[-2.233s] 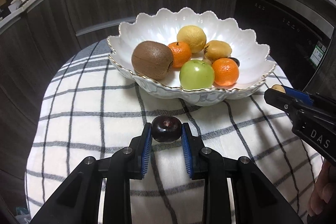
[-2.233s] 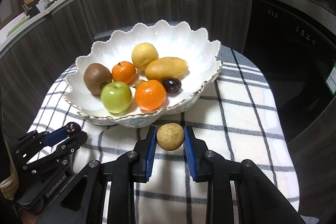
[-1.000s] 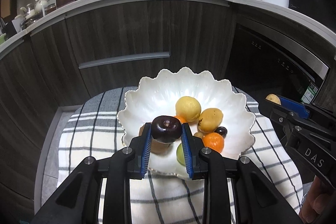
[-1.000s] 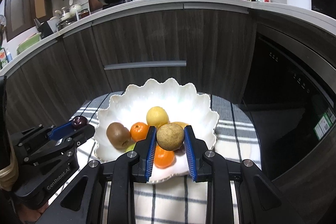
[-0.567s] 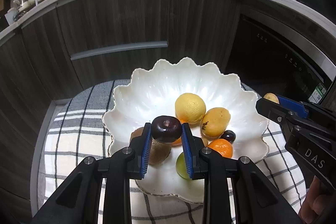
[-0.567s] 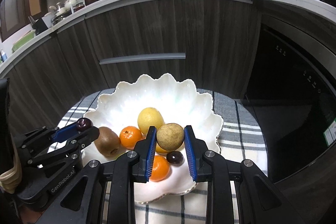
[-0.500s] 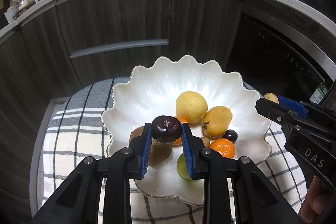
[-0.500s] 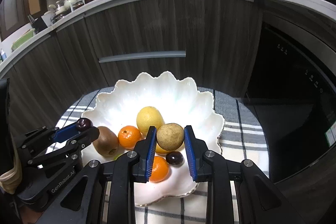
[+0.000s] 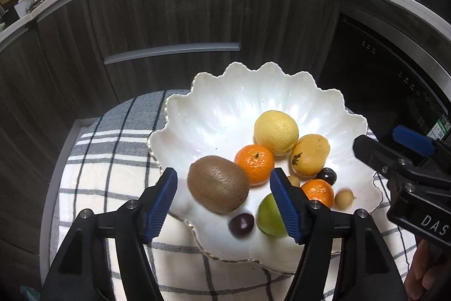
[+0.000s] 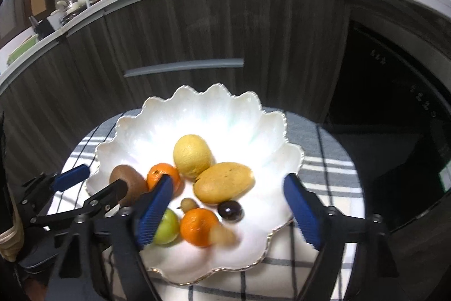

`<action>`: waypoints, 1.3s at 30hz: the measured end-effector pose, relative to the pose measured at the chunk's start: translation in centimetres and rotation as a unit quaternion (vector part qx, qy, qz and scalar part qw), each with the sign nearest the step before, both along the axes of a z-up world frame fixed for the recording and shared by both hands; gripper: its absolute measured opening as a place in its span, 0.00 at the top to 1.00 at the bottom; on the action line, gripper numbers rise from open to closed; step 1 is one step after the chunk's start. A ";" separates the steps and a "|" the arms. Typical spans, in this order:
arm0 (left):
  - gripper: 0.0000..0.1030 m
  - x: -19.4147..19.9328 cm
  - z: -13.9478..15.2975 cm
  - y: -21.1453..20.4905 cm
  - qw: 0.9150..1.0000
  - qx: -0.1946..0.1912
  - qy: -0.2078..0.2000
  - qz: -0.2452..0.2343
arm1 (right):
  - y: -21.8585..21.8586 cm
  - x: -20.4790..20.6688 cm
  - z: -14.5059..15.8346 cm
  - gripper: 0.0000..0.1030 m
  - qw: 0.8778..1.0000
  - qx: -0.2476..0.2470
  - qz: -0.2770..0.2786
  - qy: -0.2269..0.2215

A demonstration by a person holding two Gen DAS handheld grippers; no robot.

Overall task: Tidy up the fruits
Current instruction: 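Open both tools to drop the plum and brown fruit into the bowl, then withdraw both open tools back from the bowl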

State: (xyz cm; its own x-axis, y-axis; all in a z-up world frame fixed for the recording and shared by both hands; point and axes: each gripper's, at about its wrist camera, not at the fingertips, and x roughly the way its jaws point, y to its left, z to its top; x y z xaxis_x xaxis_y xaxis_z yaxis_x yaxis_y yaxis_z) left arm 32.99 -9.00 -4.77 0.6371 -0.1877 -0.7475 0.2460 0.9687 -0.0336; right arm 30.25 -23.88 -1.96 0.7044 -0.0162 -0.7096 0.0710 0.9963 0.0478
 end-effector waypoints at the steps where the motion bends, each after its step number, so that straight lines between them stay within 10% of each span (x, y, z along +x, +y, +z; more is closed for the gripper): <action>1: 0.23 -0.1 0.1 0.1 1.000 0.004 -0.001 0.006 | 0.0 0.0 0.1 0.18 1.000 -0.005 -0.003 0.000; 7: 0.07 -1.3 1.4 0.6 0.999 0.009 -0.022 0.024 | -0.1 -0.7 0.4 0.18 1.000 -0.009 -0.013 0.007; 39: 0.03 -14.3 7.5 4.2 0.995 0.013 -0.077 0.058 | 2.1 -12.9 6.1 0.17 0.998 -0.007 -0.033 -0.047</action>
State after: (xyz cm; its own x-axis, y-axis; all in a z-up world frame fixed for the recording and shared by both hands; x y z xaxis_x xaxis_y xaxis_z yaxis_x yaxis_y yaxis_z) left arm 18.69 -4.82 2.69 0.7611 -0.0887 -0.6426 0.1335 0.9908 0.0214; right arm 17.38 -21.83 4.10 0.7651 -0.0750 -0.6395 0.1328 0.9902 0.0427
